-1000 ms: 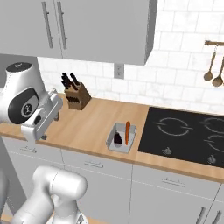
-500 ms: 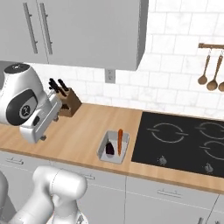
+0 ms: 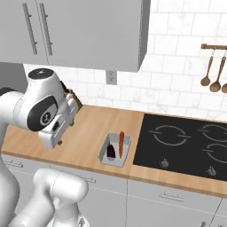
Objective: Take the meat container that has the fish and place it on the second highest rack of the freezer. Then take the vegetable container that has the eggplant and carrot and place it on the highest rack of the freezer.
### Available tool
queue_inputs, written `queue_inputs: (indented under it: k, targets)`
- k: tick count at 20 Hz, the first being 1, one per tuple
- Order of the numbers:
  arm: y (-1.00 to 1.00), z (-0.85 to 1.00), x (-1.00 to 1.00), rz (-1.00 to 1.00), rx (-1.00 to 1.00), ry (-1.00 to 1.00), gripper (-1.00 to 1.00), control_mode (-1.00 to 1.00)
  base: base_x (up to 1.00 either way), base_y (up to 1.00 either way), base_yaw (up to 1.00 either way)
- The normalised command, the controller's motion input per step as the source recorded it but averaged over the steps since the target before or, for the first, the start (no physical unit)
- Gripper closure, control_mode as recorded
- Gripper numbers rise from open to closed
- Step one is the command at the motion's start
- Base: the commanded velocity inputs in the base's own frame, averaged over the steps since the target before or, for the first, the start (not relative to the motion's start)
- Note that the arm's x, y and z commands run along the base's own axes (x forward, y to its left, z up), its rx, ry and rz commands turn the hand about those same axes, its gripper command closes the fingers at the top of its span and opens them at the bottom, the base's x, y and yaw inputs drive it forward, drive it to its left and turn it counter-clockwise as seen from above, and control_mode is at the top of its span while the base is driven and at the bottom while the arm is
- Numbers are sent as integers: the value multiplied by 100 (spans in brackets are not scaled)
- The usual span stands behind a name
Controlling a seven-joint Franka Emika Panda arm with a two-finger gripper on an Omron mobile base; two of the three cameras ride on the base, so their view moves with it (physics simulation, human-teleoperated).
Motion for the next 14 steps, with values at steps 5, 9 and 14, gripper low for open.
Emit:
queue_inputs:
  k: [5, 9, 14]
  targets:
    - [-100, -5, 24, 0, 2, 1, -100, -100, 0, 0, 0]
    - [-81, -31, 32, 6, 2, 12, -100, -100, 0, 0, 0]
    - [-34, -82, 50, 26, 4, 2, -100, -100, 0, 0, 0]
